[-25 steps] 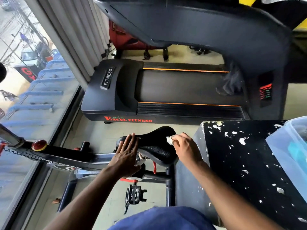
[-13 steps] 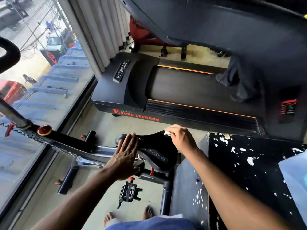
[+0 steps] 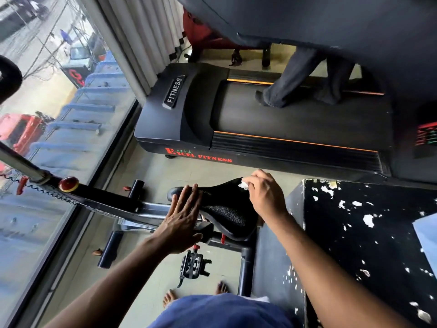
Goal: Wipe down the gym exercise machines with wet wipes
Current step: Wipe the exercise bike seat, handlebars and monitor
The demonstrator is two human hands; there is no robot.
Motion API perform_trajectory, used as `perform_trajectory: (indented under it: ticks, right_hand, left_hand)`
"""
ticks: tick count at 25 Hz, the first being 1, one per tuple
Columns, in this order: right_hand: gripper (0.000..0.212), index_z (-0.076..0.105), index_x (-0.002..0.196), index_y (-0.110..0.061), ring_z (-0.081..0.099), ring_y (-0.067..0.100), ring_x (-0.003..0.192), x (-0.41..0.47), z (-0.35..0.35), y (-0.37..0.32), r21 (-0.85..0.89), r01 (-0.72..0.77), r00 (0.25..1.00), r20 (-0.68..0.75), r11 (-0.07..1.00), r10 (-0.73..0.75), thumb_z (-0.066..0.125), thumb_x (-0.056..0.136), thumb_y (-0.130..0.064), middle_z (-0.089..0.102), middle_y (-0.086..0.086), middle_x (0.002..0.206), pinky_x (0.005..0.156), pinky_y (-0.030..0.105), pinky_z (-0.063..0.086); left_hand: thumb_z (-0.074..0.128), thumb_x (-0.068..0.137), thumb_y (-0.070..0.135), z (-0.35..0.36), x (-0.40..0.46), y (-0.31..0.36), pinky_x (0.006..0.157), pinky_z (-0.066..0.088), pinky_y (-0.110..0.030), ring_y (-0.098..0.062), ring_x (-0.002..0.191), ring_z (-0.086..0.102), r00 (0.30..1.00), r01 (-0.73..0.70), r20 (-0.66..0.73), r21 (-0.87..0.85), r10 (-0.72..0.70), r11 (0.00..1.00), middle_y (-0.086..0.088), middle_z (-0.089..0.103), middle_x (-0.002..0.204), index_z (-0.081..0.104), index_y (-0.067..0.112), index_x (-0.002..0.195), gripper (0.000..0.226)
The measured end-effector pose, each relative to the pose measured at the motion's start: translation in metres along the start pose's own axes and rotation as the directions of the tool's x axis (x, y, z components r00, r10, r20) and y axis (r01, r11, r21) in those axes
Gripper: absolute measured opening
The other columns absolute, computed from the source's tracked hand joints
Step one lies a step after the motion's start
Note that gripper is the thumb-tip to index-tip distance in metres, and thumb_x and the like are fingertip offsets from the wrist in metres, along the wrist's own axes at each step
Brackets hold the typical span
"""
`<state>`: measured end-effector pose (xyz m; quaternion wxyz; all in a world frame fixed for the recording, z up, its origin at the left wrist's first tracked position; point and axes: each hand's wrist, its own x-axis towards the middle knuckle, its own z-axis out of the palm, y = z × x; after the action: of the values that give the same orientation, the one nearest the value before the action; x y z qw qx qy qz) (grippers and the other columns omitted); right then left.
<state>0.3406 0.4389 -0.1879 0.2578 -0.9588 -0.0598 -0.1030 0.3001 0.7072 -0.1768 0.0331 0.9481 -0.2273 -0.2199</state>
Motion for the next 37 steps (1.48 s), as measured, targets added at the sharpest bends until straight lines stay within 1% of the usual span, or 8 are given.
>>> perform_trajectory:
  ticks: [6, 9, 14, 20, 24, 28, 32, 37]
  right_hand:
    - [0.027, 0.076, 0.105, -0.018, 0.067, 0.026, 0.098, 0.042, 0.018, -0.052, 0.024, 0.192, 0.878, 0.441, 0.981, -0.183, 0.052, 0.097, -0.009, 0.074, 0.003, 0.106, 0.079, 0.032, 0.051]
    - [0.024, 0.076, 0.104, -0.015, 0.069, 0.025, 0.096, 0.026, 0.007, -0.032, 0.039, 0.287, 0.910, 0.300, 0.957, -0.285, 0.056, 0.094, -0.007, 0.075, 0.002, 0.104, 0.080, 0.030, 0.053]
    - [0.026, 0.078, 0.097, -0.014, 0.073, 0.032, 0.088, 0.027, -0.011, 0.024, 0.029, -0.017, 0.988, 0.156, 0.999, 0.012, 0.054, 0.087, -0.009, 0.078, 0.009, 0.097, 0.079, 0.040, 0.059]
    - [0.030, 0.079, 0.101, -0.015, 0.070, 0.027, 0.098, 0.060, 0.014, -0.018, 0.019, -0.013, 0.907, 0.421, 1.000, 0.003, 0.050, 0.093, -0.009, 0.077, 0.009, 0.107, 0.082, 0.028, 0.051]
    - [0.030, 0.073, 0.109, -0.015, 0.069, 0.029, 0.088, 0.059, 0.038, -0.059, 0.042, 0.092, 0.800, 0.592, 0.995, -0.099, 0.045, 0.100, -0.017, 0.075, 0.011, 0.099, 0.079, 0.038, 0.056]
    - [0.023, 0.069, 0.096, -0.017, 0.070, 0.032, 0.087, 0.050, 0.023, -0.023, -0.053, 0.093, 0.896, 0.441, 0.994, -0.061, 0.046, 0.098, -0.018, 0.074, 0.009, 0.094, 0.075, 0.041, 0.056]
    - [0.028, 0.074, 0.105, -0.014, 0.071, 0.032, 0.098, 0.025, -0.005, 0.016, 0.012, -0.227, 0.956, 0.196, 0.974, 0.220, 0.048, 0.100, -0.023, 0.075, 0.012, 0.102, 0.082, 0.036, 0.054]
    - [0.026, 0.077, 0.116, -0.016, 0.070, 0.012, 0.108, -0.028, 0.002, -0.006, 0.294, -0.345, 0.918, -0.090, 0.891, 0.386, 0.063, 0.096, -0.007, 0.075, 0.000, 0.117, 0.087, -0.001, 0.041]
  left_hand:
    - [0.028, 0.091, 0.070, 0.008, -0.006, -0.012, 0.128, -0.013, -0.038, -0.012, 0.155, -0.029, 0.981, -0.057, -0.189, -0.131, 0.031, 0.990, 0.002, -0.024, 0.169, -0.009, 0.021, 0.162, 0.093]
    - [0.047, 0.100, 0.055, 0.017, -0.014, -0.021, 0.129, -0.006, -0.035, -0.011, 0.158, -0.019, 0.956, -0.016, -0.293, -0.122, -0.021, 0.992, 0.003, -0.019, 0.172, -0.007, 0.019, 0.165, 0.092]
    - [0.053, 0.099, 0.047, 0.023, -0.019, -0.022, 0.128, -0.010, -0.032, -0.014, 0.153, -0.033, 0.960, 0.011, -0.273, -0.185, -0.063, 0.983, 0.000, -0.037, 0.165, -0.023, 0.017, 0.160, 0.102]
    - [0.058, 0.100, 0.036, 0.021, -0.018, -0.025, 0.127, -0.013, -0.029, -0.016, 0.154, -0.032, 0.966, -0.011, -0.256, -0.196, -0.041, 0.980, -0.004, -0.035, 0.166, -0.022, 0.016, 0.160, 0.102]
    - [0.050, 0.096, 0.024, 0.018, -0.021, -0.027, 0.126, -0.017, -0.028, -0.011, 0.152, -0.033, 0.969, -0.024, -0.247, -0.218, -0.031, 0.976, 0.001, -0.036, 0.165, -0.023, 0.020, 0.160, 0.097]
    - [0.053, 0.100, 0.019, 0.021, -0.021, -0.030, 0.125, -0.017, -0.027, -0.009, 0.150, -0.037, 0.962, -0.043, -0.273, -0.224, -0.020, 0.974, 0.002, -0.038, 0.164, -0.026, 0.021, 0.158, 0.098]
    - [0.055, 0.099, 0.021, 0.025, -0.020, -0.043, 0.127, -0.014, -0.028, -0.011, 0.153, -0.033, 0.960, -0.111, -0.274, -0.189, 0.056, 0.976, 0.004, -0.038, 0.165, -0.025, 0.020, 0.159, 0.100]
    - [0.046, 0.093, 0.032, 0.023, -0.019, -0.060, 0.131, 0.003, -0.041, -0.016, 0.159, -0.018, 0.959, -0.164, -0.256, -0.151, 0.122, 0.975, -0.001, -0.019, 0.173, -0.007, 0.017, 0.165, 0.092]
